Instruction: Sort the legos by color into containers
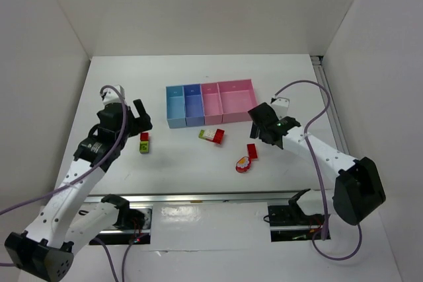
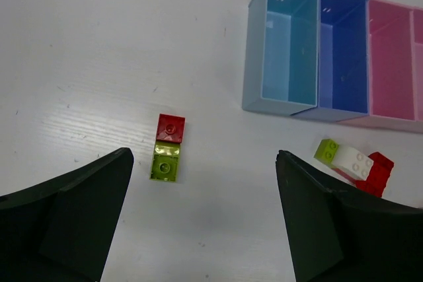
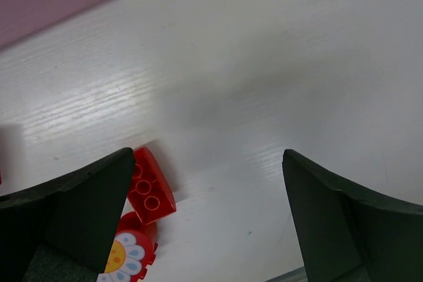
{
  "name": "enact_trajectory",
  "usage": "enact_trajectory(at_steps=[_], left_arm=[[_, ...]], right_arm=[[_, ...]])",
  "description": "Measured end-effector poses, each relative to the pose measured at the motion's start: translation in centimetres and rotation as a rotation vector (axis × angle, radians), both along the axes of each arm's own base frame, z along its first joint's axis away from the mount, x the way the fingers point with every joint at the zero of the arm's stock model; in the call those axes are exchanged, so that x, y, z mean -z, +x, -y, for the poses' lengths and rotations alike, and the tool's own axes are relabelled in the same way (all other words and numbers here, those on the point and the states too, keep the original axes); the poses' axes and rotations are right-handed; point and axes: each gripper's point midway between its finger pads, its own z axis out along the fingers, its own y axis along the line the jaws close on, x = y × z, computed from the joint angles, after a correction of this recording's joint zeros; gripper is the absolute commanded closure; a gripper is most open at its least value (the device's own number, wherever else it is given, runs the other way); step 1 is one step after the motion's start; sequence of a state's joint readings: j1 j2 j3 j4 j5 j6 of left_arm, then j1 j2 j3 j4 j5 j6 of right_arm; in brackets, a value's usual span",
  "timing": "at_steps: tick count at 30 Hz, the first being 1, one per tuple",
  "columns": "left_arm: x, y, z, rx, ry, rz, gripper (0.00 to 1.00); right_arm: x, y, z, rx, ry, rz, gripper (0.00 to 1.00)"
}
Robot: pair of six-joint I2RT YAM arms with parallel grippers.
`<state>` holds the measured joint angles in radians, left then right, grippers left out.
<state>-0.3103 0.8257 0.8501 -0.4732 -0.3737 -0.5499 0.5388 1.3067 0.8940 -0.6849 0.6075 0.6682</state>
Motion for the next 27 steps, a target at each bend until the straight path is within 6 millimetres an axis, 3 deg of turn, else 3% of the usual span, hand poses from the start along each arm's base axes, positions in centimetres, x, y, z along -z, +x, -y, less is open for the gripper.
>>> enact_trajectory(at_steps=[7,9,16,22,27], left_arm=[[1.7,-0.1,0.0,-0.001,0.033,-0.117,0.00],[1.8,-0.3,-0.1,-0.003,0.035,-0.130,0.01],[1.8,-0.5,0.6,0.036,0.016,-0.131,0.04],[3.2,-0.2,1.1,0.054,0.021,-0.188,0.04],[3.2,-0.1,1.8,0.082,0.001,-0.186,0.04]], right_arm=[[0.7,-1.1,-1.1,-0.060,0.111,0.036,0.00],[1.4,-1.6,-1.6,-0.094,0.139,0.018,0.04],[4.2,-3.3,-3.5,-0.208,0.220,-0.057,0.02],[4.5,-3.0,-4.9,-0.287,0.258,-0.061,0.01],[5.8,-2.8,-6.0,-0.339,0.268,-0.100,0.05]])
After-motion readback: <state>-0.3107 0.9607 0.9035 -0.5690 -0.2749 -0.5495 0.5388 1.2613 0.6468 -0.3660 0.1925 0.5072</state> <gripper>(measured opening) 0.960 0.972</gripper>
